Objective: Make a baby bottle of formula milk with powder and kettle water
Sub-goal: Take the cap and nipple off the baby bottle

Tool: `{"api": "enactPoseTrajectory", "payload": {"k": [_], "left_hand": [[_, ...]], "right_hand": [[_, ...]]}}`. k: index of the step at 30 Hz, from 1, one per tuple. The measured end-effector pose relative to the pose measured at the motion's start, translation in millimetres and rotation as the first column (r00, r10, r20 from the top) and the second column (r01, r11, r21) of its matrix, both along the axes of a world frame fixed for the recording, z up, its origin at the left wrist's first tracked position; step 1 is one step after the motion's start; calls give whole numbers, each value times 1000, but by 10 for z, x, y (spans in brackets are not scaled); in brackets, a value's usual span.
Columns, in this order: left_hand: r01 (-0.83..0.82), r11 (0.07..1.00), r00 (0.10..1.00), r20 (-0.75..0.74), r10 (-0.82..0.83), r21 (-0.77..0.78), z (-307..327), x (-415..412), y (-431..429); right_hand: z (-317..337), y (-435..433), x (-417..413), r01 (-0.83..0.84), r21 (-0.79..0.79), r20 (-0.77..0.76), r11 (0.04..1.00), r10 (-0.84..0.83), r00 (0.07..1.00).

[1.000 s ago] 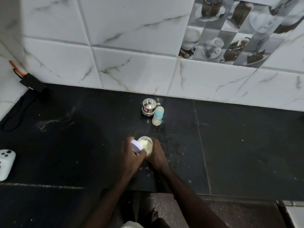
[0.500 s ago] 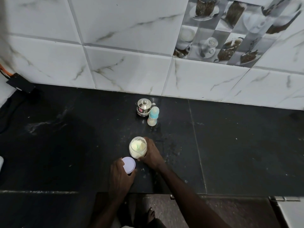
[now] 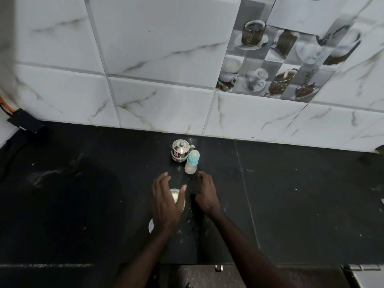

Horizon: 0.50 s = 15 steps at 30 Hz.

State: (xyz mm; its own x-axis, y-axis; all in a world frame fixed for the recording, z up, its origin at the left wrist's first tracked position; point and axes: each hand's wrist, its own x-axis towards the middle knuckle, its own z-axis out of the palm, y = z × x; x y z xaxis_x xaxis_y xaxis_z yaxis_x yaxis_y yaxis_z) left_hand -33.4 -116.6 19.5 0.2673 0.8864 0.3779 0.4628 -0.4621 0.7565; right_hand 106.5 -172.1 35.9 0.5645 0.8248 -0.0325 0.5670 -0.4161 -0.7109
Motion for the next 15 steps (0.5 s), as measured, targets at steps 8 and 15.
{"api": "enactPoseTrajectory", "payload": {"k": [8, 15], "left_hand": [[281, 947, 872, -369, -321, -159, 277, 961, 914], [366, 909, 737, -535, -414, -200, 253, 1125, 1259]], "right_hand": [[108, 114, 78, 18, 151, 165, 988, -43, 985], [-58, 68, 143, 61, 136, 134, 989, -79, 988]]}}
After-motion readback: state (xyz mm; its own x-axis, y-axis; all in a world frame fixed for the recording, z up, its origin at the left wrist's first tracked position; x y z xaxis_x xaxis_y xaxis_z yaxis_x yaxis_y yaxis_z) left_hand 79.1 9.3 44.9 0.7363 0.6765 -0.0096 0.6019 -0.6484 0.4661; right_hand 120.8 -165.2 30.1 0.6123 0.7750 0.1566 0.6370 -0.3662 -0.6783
